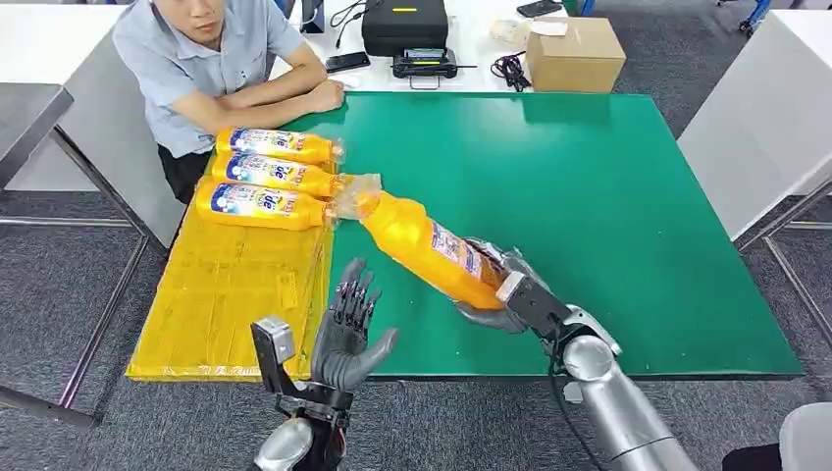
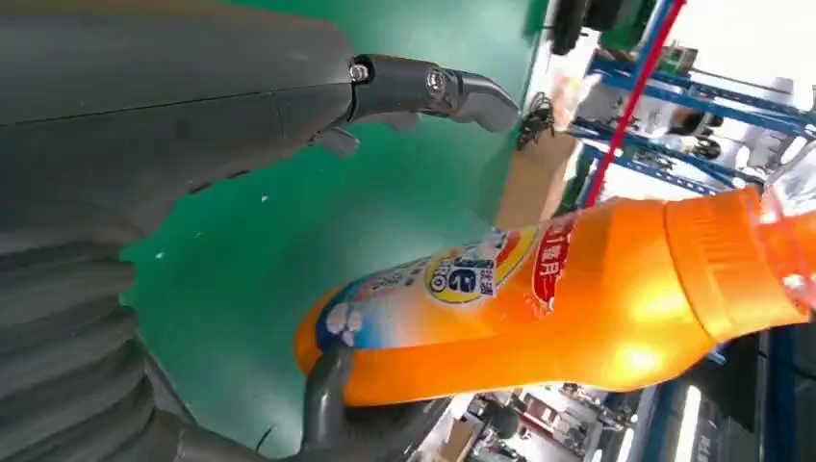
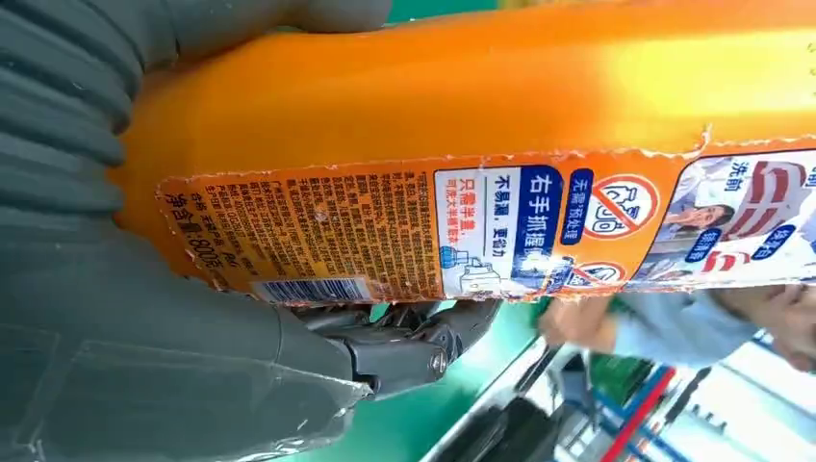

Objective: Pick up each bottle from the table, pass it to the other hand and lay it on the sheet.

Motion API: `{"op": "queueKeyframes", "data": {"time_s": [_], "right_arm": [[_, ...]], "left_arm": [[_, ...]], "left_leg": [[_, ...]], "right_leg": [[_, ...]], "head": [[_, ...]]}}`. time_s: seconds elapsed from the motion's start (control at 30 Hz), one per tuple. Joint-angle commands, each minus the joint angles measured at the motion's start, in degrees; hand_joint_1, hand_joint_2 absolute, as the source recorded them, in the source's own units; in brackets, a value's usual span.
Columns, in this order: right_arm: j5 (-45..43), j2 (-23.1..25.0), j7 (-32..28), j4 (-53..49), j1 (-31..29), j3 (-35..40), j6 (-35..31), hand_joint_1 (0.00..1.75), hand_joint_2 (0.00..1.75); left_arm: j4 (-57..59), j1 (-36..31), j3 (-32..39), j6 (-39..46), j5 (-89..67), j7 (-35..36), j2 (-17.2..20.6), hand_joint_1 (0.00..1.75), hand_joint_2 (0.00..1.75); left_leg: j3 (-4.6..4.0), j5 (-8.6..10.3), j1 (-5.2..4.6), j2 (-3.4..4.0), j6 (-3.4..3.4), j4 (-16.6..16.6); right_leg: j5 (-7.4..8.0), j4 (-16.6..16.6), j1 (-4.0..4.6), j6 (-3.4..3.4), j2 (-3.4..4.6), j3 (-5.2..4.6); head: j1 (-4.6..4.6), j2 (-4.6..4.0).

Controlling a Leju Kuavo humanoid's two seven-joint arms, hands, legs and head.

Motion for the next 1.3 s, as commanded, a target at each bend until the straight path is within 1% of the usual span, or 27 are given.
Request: {"op": "queueKeyframes", "data": {"time_s": [0.03, 0.07, 0.13, 0.17, 0.23, 0.27, 0.3, 0.33, 0.4, 0.43, 0.47, 0.5, 0.57, 0.6, 0.73, 0.77, 0.9, 0.97, 1.07, 1.17, 1.2, 1.3], "right_arm": [[-0.6, -2.3, -2.4, 4.8, -1.9, 6.2, 4.9, 1.75, 1.75], [-0.6, -2.3, -2.5, 4.9, -1.9, 6.3, 4.9, 1.75, 1.75], [-0.8, -2.2, -3.0, 5.6, -2.3, 6.6, 5.2, 1.75, 1.75], [-1.2, -2.2, -3.0, 6.1, -2.5, 6.7, 5.9, 1.75, 1.75], [-1.2, -2.2, -3.0, 6.3, -2.5, 6.7, 5.8, 1.75, 1.75], [-1.2, -2.2, -3.0, 6.3, -2.5, 6.7, 5.8, 1.75, 1.75], [-1.2, -2.2, -3.0, 6.3, -2.5, 6.7, 5.8, 1.75, 1.75], [-1.2, -2.2, -3.0, 6.3, -2.5, 6.7, 5.8, 1.75, 1.75], [-1.3, -2.2, -2.9, 6.4, -2.6, 6.8, 6.0, 1.75, 1.75], [-1.3, -2.2, -2.9, 6.6, -2.7, 6.9, 6.0, 1.75, 1.75], [-1.0, -2.6, -2.5, 7.3, -2.9, 7.6, 6.1, 1.75, 1.75], [-0.7, -2.6, -2.7, 8.2, -3.3, 8.2, 6.2, 1.75, 1.75], [-0.2, -2.0, -3.4, 9.7, -4.1, 9.0, 6.1, 1.75, 1.75], [0.1, -1.7, -4.0, 10.2, -4.7, 9.6, 6.1, 1.75, 1.75], [1.1, -1.1, -5.9, 10.1, -6.4, 12.4, 7.8, 1.75, 1.75], [1.3, -1.2, -6.3, 9.9, -6.6, 13.0, 8.1, 1.75, 1.75], [1.4, -1.1, -6.7, 9.6, -6.5, 13.9, 8.2, 1.75, 1.75], [1.4, -1.0, -6.8, 10.2, -6.4, 14.1, 8.0, 1.75, 1.75], [1.4, -1.0, -6.8, 10.2, -6.4, 14.1, 8.0, 1.75, 1.75], [1.5, -0.8, -7.7, 10.5, -6.5, 14.2, 7.8, 1.75, 1.75], [1.6, -0.5, -7.9, 10.3, -6.5, 14.3, 7.7, 1.75, 1.75], [1.5, 0.2, -7.8, 9.7, -6.4, 14.6, 7.9, 1.75, 1.75]], "left_arm": [[5.5, -6.0, -3.1, -0.6, -2.6, -0.9, 0.5, 0.00, 1.75], [5.4, -6.0, -3.1, -0.6, -2.6, -0.9, 0.6, 0.00, 1.75], [5.2, -6.0, -2.9, -0.7, -3.4, -1.3, 0.6, 0.00, 1.75], [5.0, -6.0, -2.7, -0.5, -4.0, -2.0, 0.5, 0.00, 1.75], [4.8, -6.1, -2.7, -0.5, -4.0, -2.0, 0.5, 0.00, 1.75], [4.8, -6.1, -2.7, -0.5, -4.0, -2.0, 0.5, 0.00, 1.75], [4.8, -6.1, -2.7, -0.5, -4.0, -2.0, 0.5, 0.00, 1.75], [4.8, -6.1, -2.7, -0.5, -4.0, -2.0, 0.5, 0.00, 1.75], [4.7, -6.1, -2.7, -0.1, -4.6, -2.4, 0.5, 0.00, 1.75], [4.5, -6.1, -2.7, 0.8, -5.6, -3.1, 0.5, 0.00, 1.75], [4.4, -6.4, -2.8, 5.4, -10.5, -6.1, -0.2, 0.00, 1.75], [4.2, -6.6, -3.0, 4.7, -9.9, -5.4, -0.3, 0.00, 1.75], [3.9, -6.9, -3.2, 2.9, -8.2, -3.6, -0.3, 0.00, 1.75], [4.1, -7.1, -3.3, 1.8, -7.3, -2.7, -0.3, 0.00, 1.75], [6.2, -8.2, -2.1, -0.7, -3.8, -1.6, -1.1, 0.00, 1.75], [6.8, -8.7, -2.0, -1.4, -3.2, -1.4, -1.2, 0.00, 1.75], [8.0, -9.5, -1.3, -1.9, -2.4, -1.4, -1.5, 0.00, 1.75], [7.8, -9.6, -1.5, -2.2, -2.3, -1.4, -1.5, 0.00, 1.75], [7.8, -9.6, -1.5, -2.2, -2.3, -1.4, -1.5, 0.00, 1.75], [8.3, -9.6, -1.9, -3.9, -0.8, 0.1, -1.6, 0.00, 1.75], [8.9, -9.8, -2.0, -4.4, -0.3, 0.6, -1.6, 0.00, 1.75], [10.4, -10.2, -2.3, -4.9, 0.2, 0.3, -1.9, 0.00, 1.75]], "left_leg": [[0.29, -0.15, 0.09, 0.04, -0.14, 0.0], [0.16, -0.04, 0.03, -0.03, -0.07, 0.0], [0.32, -0.13, 0.08, 0.07, -0.13, 0.0], [0.16, -0.06, 0.03, 0.07, -0.09, 0.0], [0.30, -0.13, 0.07, 0.09, -0.15, 0.0], [0.16, -0.07, 0.03, 0.04, -0.10, 0.0], [0.25, -0.11, 0.06, 0.04, -0.14, 0.0], [0.16, -0.07, 0.03, 0.04, -0.10, 0.0], [0.35, -0.17, 0.08, 0.12, -0.17, 0.0], [0.28, -0.14, 0.08, 0.12, -0.15, 0.0], [0.28, -0.14, 0.07, 0.09, -0.15, 0.0], [0.17, -0.08, 0.05, 0.06, -0.10, 0.0], [0.29, -0.16, 0.09, 0.09, -0.15, 0.0], [0.18, -0.11, 0.07, 0.11, -0.11, 0.0], [0.25, -0.14, 0.07, 0.26, -0.14, 0.0], [0.13, -0.07, 0.04, 0.17, -0.09, 0.0], [0.11, -0.05, 0.04, 0.07, -0.09, 0.0], [0.31, -0.16, 0.08, 0.18, -0.17, 0.0], [0.17, -0.07, 0.05, 0.08, -0.10, 0.0], [0.26, -0.12, 0.07, 0.16, -0.13, 0.0], [0.16, -0.07, 0.06, 0.11, -0.10, 0.0], [0.21, -0.10, 0.07, 0.15, -0.14, 0.0]], "right_leg": [[-0.12, 0.0, 0.10, -0.17, -0.01, 0.31], [-0.04, -0.1, 0.04, -0.09, -0.05, 0.19], [-0.09, -0.1, 0.09, -0.17, 0.03, 0.34], [-0.03, -0.1, 0.04, -0.10, 0.05, 0.17], [-0.10, -0.1, 0.08, -0.17, 0.04, 0.30], [-0.05, 0.0, 0.05, -0.12, 0.01, 0.18], [-0.09, 0.0, 0.08, -0.16, 0.00, 0.27], [-0.06, 0.0, 0.04, -0.12, 0.01, 0.17], [-0.12, -0.1, 0.10, -0.20, 0.08, 0.35], [-0.09, -0.1, 0.10, -0.17, 0.08, 0.28], [-0.11, 0.0, 0.09, -0.18, 0.04, 0.29], [-0.06, 0.0, 0.06, -0.12, 0.02, 0.17], [-0.12, 0.0, 0.11, -0.19, 0.04, 0.30], [-0.06, 0.0, 0.08, -0.14, 0.07, 0.18], [-0.05, 0.0, 0.08, -0.17, 0.22, 0.22], [-0.01, 0.0, 0.05, -0.11, 0.13, 0.13], [-0.03, 0.0, 0.05, -0.10, 0.05, 0.13], [-0.11, 0.0, 0.10, -0.19, 0.14, 0.30], [-0.05, 0.0, 0.06, -0.11, 0.05, 0.18], [-0.08, 0.0, 0.08, -0.15, 0.12, 0.26], [-0.04, 0.0, 0.06, -0.12, 0.09, 0.16], [-0.06, 0.0, 0.08, -0.16, 0.12, 0.20]], "head": [[0.00, 0.00], [0.00, 0.00], [0.00, 0.00], [-0.02, 0.00], [0.00, 0.00], [0.00, 0.00], [0.00, 0.00], [0.00, 0.00], [0.00, 0.00], [-0.02, 0.00], [0.00, 0.00], [0.00, 0.00], [0.00, 0.00], [-0.02, 0.00], [-0.02, 0.00], [0.02, 0.00], [0.00, 0.00], [-0.02, 0.00], [0.00, 0.00], [0.00, 0.00], [0.00, 0.00], [0.00, 0.00]]}}
